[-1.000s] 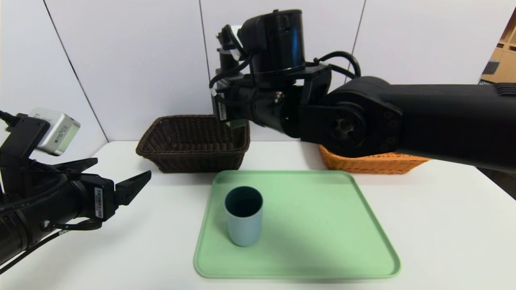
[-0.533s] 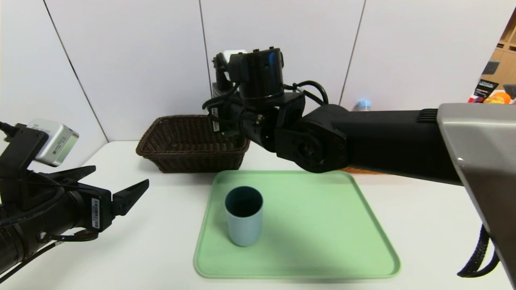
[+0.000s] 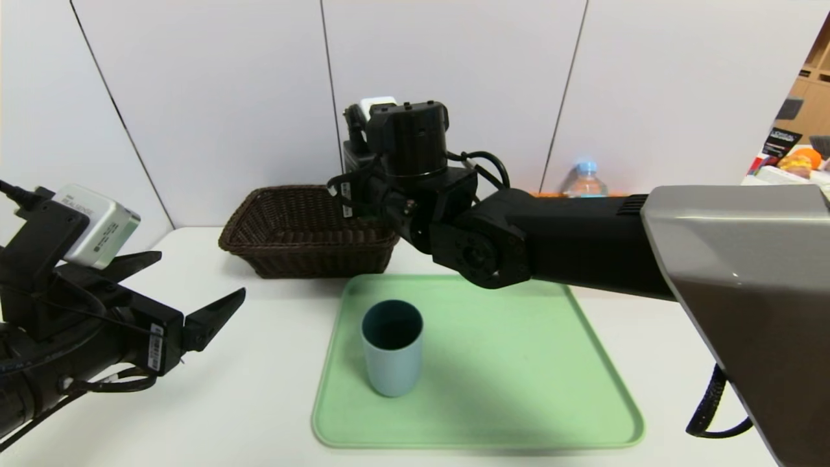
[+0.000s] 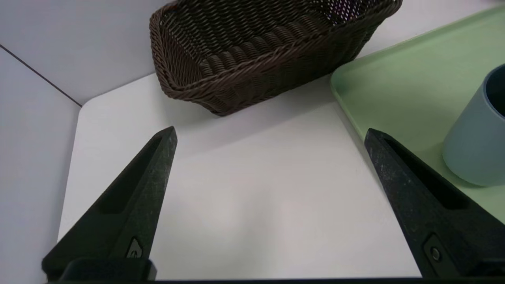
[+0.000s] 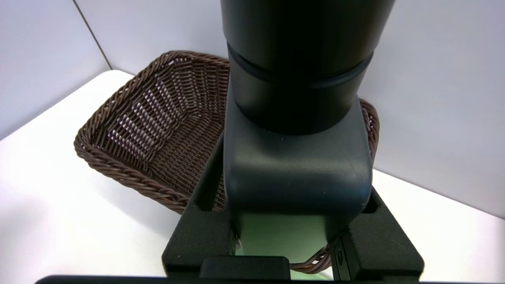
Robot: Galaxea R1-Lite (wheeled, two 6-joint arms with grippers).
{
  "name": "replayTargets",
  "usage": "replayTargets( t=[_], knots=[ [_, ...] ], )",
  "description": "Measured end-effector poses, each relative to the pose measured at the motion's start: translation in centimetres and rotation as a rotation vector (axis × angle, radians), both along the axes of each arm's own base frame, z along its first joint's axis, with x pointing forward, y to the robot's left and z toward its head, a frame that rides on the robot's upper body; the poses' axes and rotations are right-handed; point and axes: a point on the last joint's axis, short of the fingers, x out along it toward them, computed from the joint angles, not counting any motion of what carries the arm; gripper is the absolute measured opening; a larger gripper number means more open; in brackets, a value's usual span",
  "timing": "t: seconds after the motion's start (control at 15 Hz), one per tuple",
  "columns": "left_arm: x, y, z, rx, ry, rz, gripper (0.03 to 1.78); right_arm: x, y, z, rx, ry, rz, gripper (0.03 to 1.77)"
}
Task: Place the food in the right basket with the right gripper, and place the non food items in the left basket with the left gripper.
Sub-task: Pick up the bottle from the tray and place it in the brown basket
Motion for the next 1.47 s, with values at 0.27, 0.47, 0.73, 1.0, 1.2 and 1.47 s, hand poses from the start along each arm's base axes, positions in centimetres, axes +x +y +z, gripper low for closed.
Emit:
replayTargets(
  t=[0.27, 0.47, 0.73, 1.0, 1.2, 1.47],
  knots=[
    [-0.1, 0.0, -1.3, 0.016, 0.040, 0.000, 1.69, 1.2, -0.1, -0.7, 0.012, -0.047, -0.015, 0.62],
    [-0.2, 0.1, -2.0, 0.024, 0.061, 0.001, 1.69, 1.7, 0.0, -1.4, -0.006, -0.042, -0.011, 0.62],
    [0.8, -0.4, -0.9, 0.039, 0.034, -0.008, 1.69, 2.2, 0.1, -2.3, -0.048, -0.049, 0.007, 0.62],
    [3.3, -1.5, 0.0, 0.017, 0.008, 0.010, 1.69, 2.7, -0.3, -2.7, -0.097, -0.039, 0.064, 0.62],
    [4.7, -1.9, 0.1, 0.060, 0.005, 0.021, 1.69, 3.3, -0.9, -2.8, -0.102, -0.034, 0.080, 0.62],
    [5.9, -2.2, 0.4, 0.048, -0.028, 0.137, 1.69, 3.3, -1.0, -2.7, -0.106, -0.038, 0.104, 0.62]
  ],
)
